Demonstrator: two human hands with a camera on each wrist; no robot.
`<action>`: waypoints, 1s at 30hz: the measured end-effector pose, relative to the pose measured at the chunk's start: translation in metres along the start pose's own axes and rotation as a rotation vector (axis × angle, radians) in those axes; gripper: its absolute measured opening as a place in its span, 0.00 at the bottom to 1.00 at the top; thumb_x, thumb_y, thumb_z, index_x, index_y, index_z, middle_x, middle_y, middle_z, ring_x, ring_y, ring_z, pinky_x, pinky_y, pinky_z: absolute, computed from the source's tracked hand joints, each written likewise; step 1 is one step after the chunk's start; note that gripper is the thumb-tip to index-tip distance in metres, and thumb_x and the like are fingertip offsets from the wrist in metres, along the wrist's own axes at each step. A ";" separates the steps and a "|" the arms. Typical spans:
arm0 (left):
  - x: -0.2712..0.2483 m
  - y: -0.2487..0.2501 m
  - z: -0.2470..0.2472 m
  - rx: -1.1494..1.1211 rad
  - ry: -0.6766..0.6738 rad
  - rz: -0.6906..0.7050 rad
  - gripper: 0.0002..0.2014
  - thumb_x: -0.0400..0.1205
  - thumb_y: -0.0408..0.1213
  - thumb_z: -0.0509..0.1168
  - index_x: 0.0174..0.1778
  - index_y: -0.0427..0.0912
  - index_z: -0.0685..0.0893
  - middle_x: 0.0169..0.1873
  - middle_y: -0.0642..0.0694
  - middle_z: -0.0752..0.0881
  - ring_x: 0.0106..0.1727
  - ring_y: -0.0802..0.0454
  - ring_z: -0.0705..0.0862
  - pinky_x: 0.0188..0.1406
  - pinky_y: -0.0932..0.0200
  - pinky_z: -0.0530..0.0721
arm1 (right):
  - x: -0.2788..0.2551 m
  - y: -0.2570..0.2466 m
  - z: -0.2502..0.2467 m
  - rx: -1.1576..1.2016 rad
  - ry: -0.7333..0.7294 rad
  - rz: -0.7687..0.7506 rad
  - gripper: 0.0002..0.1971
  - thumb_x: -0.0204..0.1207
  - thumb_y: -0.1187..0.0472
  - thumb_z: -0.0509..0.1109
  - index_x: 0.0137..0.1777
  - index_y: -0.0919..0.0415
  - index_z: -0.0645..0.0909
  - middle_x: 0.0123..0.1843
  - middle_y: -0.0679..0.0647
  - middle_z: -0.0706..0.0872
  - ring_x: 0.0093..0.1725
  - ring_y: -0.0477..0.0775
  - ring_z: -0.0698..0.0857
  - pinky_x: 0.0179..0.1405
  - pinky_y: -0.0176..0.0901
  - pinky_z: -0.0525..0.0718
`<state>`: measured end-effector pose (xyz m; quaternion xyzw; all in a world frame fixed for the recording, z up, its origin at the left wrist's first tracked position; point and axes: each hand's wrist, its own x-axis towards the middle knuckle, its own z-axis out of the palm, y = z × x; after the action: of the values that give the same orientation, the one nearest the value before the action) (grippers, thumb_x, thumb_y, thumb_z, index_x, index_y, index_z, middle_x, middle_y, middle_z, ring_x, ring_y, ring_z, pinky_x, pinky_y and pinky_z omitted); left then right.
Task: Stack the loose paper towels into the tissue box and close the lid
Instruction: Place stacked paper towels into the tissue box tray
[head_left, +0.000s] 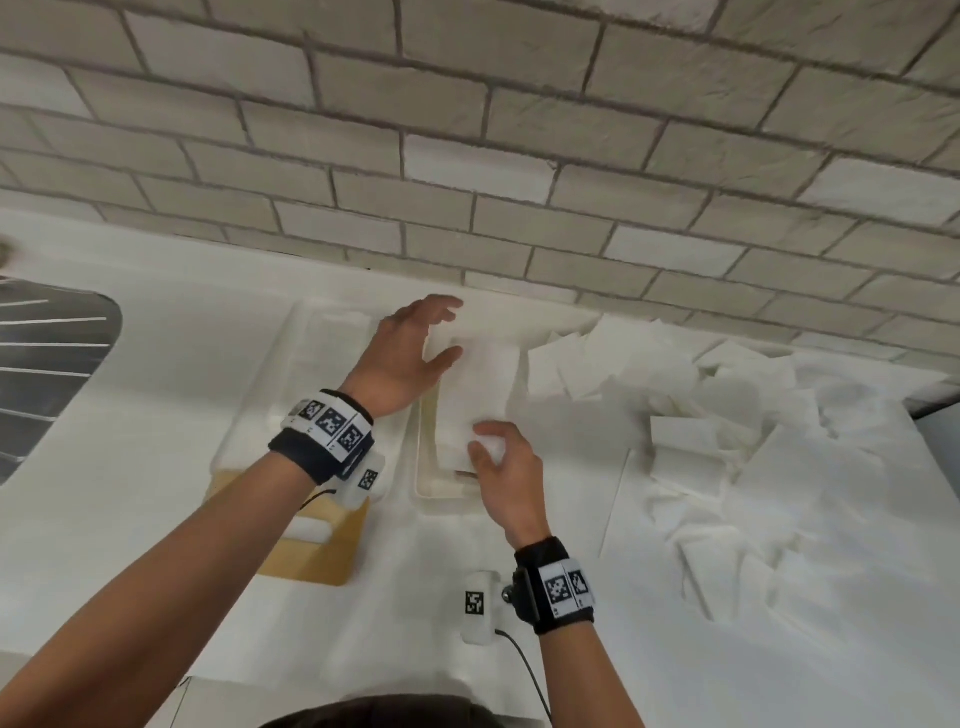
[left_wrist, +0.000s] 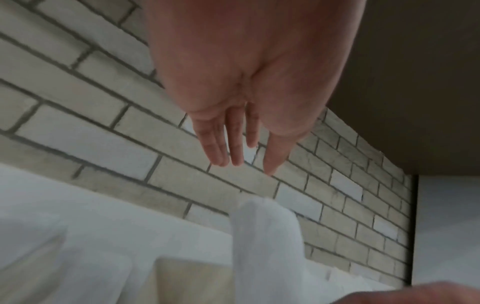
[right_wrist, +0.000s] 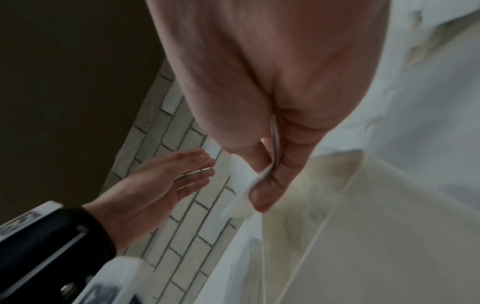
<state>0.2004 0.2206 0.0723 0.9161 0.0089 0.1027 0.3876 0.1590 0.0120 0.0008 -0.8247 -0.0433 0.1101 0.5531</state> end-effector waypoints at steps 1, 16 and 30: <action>-0.004 -0.004 0.006 0.020 -0.016 -0.001 0.23 0.86 0.40 0.74 0.77 0.53 0.80 0.66 0.53 0.88 0.67 0.54 0.85 0.72 0.45 0.85 | 0.004 0.003 0.005 0.022 -0.020 0.066 0.11 0.90 0.66 0.70 0.68 0.57 0.84 0.66 0.48 0.87 0.56 0.41 0.90 0.56 0.34 0.91; -0.019 -0.016 0.086 0.722 -0.733 -0.051 0.51 0.71 0.70 0.78 0.87 0.52 0.68 0.79 0.44 0.74 0.79 0.39 0.77 0.84 0.46 0.68 | 0.006 -0.010 -0.054 -0.282 -0.194 0.035 0.15 0.88 0.57 0.71 0.73 0.54 0.81 0.51 0.53 0.93 0.43 0.44 0.88 0.34 0.17 0.77; -0.051 0.099 0.114 0.210 -0.115 0.008 0.17 0.85 0.47 0.76 0.68 0.49 0.88 0.62 0.53 0.92 0.61 0.52 0.90 0.61 0.47 0.89 | 0.060 0.140 -0.262 -0.442 0.235 0.414 0.24 0.86 0.55 0.71 0.78 0.41 0.67 0.60 0.68 0.80 0.58 0.76 0.84 0.55 0.58 0.83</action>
<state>0.1664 0.0661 0.0566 0.9560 -0.0062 0.0499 0.2890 0.2706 -0.2667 -0.0410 -0.9232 0.1664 0.1122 0.3276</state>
